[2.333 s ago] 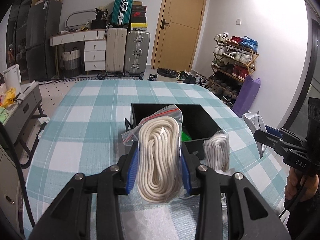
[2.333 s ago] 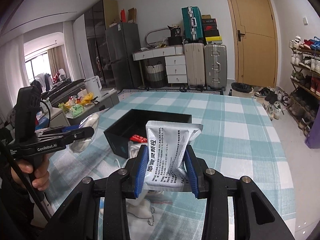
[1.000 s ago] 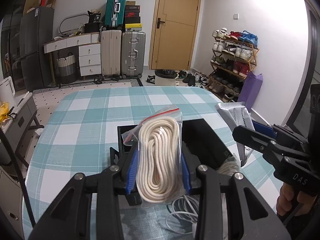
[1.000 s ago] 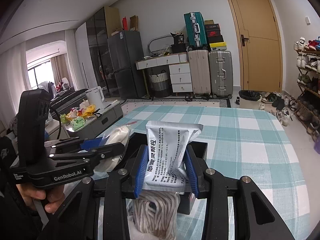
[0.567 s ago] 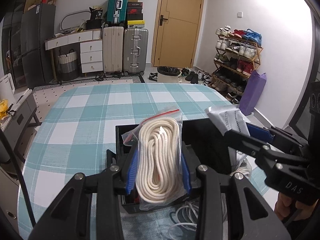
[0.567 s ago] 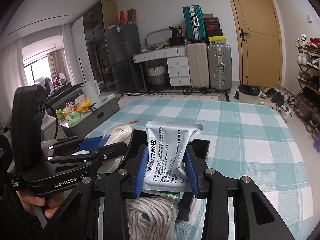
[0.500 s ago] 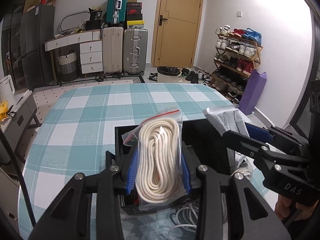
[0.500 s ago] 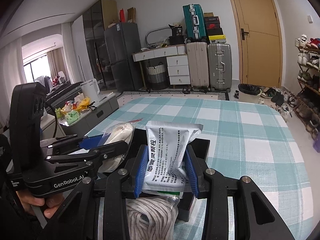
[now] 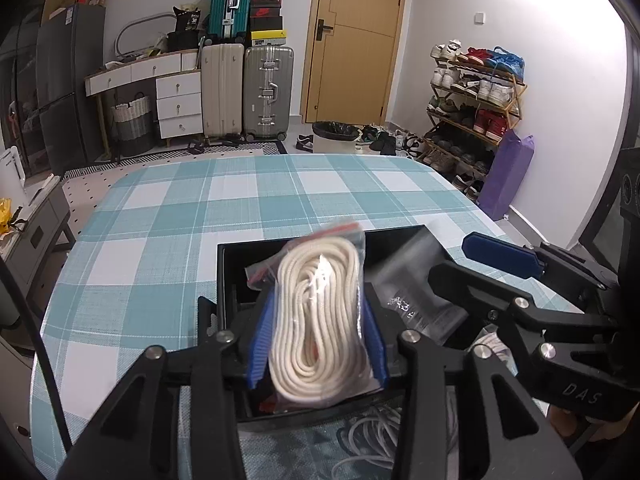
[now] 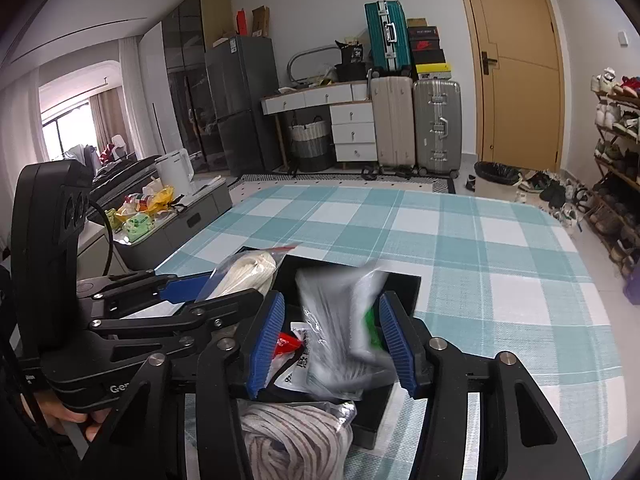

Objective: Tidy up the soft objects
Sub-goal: 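Open both grippers to drop the rope bag and sachet into the box, then move the left gripper to the white cable bundle wrapped in foam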

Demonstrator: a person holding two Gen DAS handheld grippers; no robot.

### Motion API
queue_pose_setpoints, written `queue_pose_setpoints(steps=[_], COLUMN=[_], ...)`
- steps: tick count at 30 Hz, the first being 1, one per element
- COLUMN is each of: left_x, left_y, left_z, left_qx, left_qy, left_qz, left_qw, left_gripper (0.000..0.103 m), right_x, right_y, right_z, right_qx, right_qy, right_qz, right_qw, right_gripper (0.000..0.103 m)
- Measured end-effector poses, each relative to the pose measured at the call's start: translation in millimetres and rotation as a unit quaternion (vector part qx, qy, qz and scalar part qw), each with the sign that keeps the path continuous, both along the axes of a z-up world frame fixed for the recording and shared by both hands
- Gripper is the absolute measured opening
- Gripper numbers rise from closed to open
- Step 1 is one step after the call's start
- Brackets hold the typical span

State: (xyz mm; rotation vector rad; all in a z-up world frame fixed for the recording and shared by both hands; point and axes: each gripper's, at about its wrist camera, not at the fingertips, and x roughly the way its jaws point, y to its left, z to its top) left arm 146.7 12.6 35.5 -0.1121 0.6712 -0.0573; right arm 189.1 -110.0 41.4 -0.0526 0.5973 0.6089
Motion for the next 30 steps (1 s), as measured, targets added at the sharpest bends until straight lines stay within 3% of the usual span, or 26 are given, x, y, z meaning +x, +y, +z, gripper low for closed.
queue_pose_setpoints(steps=[2,4,6,8,9,13,30], left_x=[-1.4,-6.2,-11.1,-15.9,-21.4,-38.6,-83.1], left_y=[-0.4,-0.6,-1.2,-1.5,-1.4,1.5,-5.3], left_z=[0.2,1.6,3.1,4.4,6.0,8.2,4.4], left_qx=[0.001,0.004,0.008,0.013,0.018,0.021,0.018], left_qy=[-0.002,-0.003,-0.003,-0.001,-0.008,-0.020,-0.007], left_qz=[-0.004,-0.005,-0.007,-0.005,0.005,0.016,0.011], left_qw=[1.0000,1.0000,0.9999,0.9999,0.9998,0.9995,0.9997], left_gripper=[0.050,0.061,0.064,0.084,0.093,0.103,0.103], right_x=[-2.4,-4.7,-10.3,-14.8,-18.6,-31.2,-72.4], right_y=[-4.7,-10.8,-20.5,-30.1,-35.2,-45.2,-55.0], right_z=[2.3,3.5,6.1,8.5,10.1,12.5,1.4], right_qx=[-0.001,0.000,0.006,0.014,0.017,0.009,-0.019], right_qy=[-0.004,0.000,-0.002,-0.004,-0.005,0.000,0.005], right_qz=[-0.004,-0.005,-0.009,-0.018,-0.020,-0.019,-0.010], right_qw=[1.000,1.000,1.000,1.000,1.000,1.000,1.000], right_gripper=[0.052,0.062,0.085,0.100,0.100,0.102,0.102])
